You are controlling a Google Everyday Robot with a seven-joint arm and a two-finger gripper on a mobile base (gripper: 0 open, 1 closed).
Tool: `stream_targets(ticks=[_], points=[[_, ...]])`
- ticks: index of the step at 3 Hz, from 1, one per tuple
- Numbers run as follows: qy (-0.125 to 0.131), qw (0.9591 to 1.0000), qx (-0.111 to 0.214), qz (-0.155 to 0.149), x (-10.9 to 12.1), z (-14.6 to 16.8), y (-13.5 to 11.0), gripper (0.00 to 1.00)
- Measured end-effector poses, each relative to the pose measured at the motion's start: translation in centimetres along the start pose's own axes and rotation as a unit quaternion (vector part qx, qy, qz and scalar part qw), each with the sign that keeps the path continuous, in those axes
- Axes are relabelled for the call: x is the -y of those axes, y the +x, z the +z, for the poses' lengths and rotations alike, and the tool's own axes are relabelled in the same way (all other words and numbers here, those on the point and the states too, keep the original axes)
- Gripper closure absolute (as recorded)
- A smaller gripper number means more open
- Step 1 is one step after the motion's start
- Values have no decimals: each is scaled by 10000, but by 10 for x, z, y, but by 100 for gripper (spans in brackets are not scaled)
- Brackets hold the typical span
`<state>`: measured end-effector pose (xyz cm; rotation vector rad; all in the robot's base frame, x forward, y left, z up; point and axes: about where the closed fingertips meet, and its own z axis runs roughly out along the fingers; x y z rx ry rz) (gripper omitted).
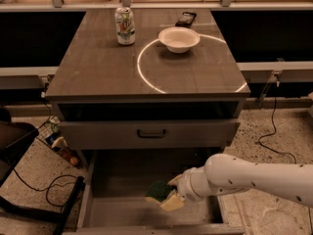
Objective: Place sponge into middle drawer
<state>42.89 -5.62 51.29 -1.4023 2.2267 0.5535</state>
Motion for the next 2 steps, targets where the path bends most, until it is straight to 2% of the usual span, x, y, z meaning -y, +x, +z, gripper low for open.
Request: stream_targets(ticks=[1, 2], points=[[-95, 9975, 699, -54, 28, 48, -15, 100], [-247, 9934, 1118, -74, 45, 84, -18, 100]])
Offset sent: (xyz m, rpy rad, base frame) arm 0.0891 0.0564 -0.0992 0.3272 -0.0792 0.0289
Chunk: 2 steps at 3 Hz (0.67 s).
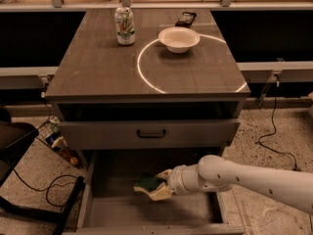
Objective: Place sponge into middle drawer
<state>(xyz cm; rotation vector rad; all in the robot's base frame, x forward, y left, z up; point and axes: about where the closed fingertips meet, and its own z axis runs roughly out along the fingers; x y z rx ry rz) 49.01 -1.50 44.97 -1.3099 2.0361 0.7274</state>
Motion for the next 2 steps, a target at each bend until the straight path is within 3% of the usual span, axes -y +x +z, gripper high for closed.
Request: stream_targets(ticks=[2], points=[[-180, 9993, 312, -24, 8, 56, 23, 100]])
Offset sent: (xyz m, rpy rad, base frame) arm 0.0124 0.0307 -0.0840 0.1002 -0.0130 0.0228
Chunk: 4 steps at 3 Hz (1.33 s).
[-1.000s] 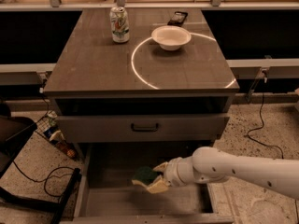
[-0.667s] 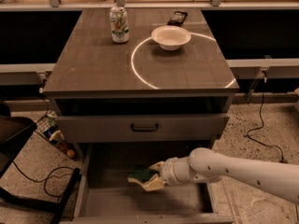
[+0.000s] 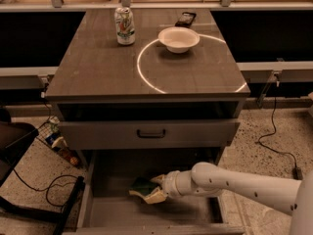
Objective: Place sponge into middle drawer
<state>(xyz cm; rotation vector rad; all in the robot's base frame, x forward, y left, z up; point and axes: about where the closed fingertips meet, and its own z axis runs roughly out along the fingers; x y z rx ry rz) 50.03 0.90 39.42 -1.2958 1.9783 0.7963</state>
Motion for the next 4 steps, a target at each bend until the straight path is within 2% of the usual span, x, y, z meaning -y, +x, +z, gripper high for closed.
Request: stream_targets(ticks=[1, 4], points=[[-30, 10000, -4, 13, -2, 2, 0, 74], [-76, 10000, 0, 9, -6, 6, 0, 4]])
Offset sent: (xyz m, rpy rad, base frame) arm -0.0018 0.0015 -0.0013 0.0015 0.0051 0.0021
